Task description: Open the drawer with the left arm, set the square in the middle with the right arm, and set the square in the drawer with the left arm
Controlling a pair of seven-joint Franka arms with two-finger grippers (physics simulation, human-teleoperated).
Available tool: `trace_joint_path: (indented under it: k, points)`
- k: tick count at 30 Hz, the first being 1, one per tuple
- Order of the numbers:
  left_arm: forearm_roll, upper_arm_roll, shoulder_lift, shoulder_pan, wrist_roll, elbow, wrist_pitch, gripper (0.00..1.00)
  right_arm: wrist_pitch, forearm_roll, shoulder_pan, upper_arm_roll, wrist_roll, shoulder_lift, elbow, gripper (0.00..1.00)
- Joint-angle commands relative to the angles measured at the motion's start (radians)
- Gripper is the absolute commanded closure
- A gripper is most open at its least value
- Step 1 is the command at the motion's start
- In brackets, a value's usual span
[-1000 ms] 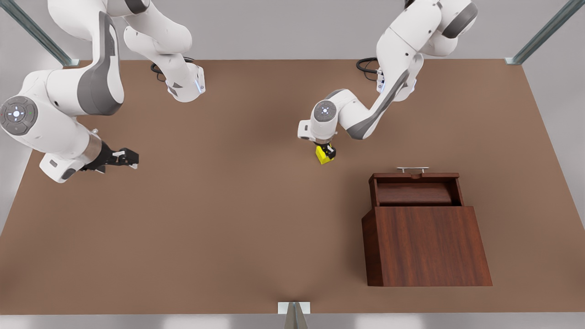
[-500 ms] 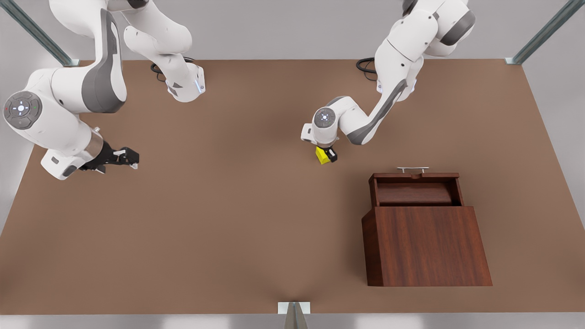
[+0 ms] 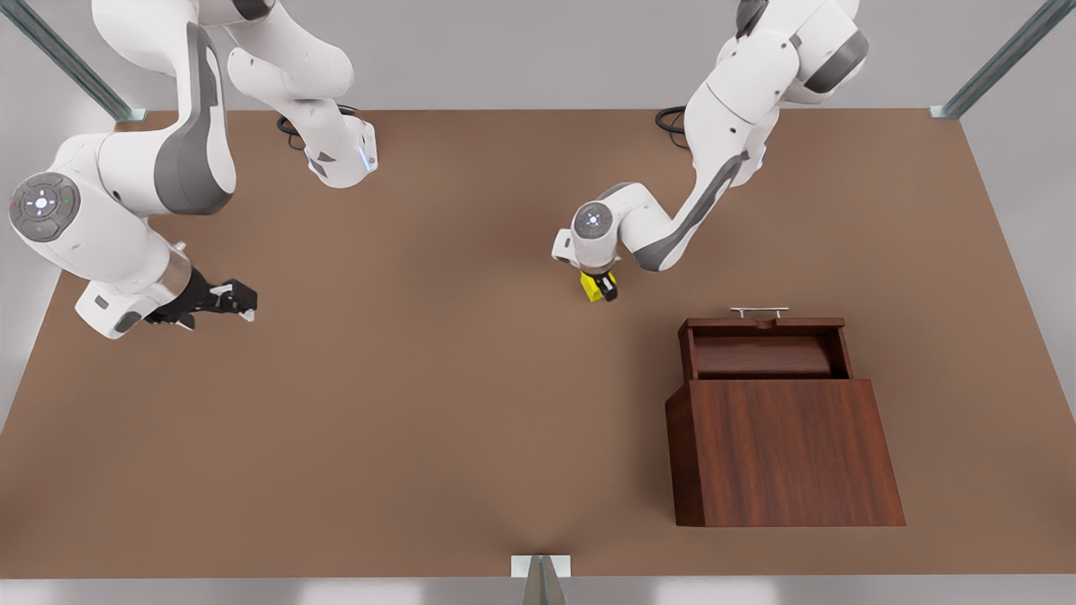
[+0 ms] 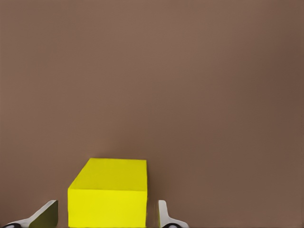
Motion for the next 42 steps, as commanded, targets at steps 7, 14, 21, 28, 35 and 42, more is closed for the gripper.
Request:
trace_joint_path:
  k: [7,14,21,28,35,42]
  points:
    - [0.006,0.009,0.018,-0.002,0.000,0.000,0.006,0.00,-0.010,0.000,0.001,0.002,0.001,-0.002,0.000,0.00]
    - [0.008,0.028,0.042,-0.015,0.000,0.000,0.006,0.00,-0.010,0.002,0.001,0.002,0.001,-0.002,0.000,0.00]
    - [0.008,0.037,0.064,-0.023,-0.002,0.000,0.020,0.32,-0.010,0.002,-0.001,0.000,0.005,-0.002,0.000,0.00]
    - [0.009,0.043,0.061,-0.023,-0.002,0.002,0.017,0.35,-0.011,0.002,-0.001,0.000,0.005,-0.002,0.002,0.00]
    - [0.003,0.046,0.058,-0.021,-0.009,0.008,0.013,0.33,-0.011,0.003,-0.001,0.000,0.005,-0.002,0.002,0.00]
    - [-0.005,0.058,0.038,-0.020,-0.014,0.020,0.000,0.33,-0.010,0.005,-0.001,-0.001,0.005,0.000,0.002,0.00]
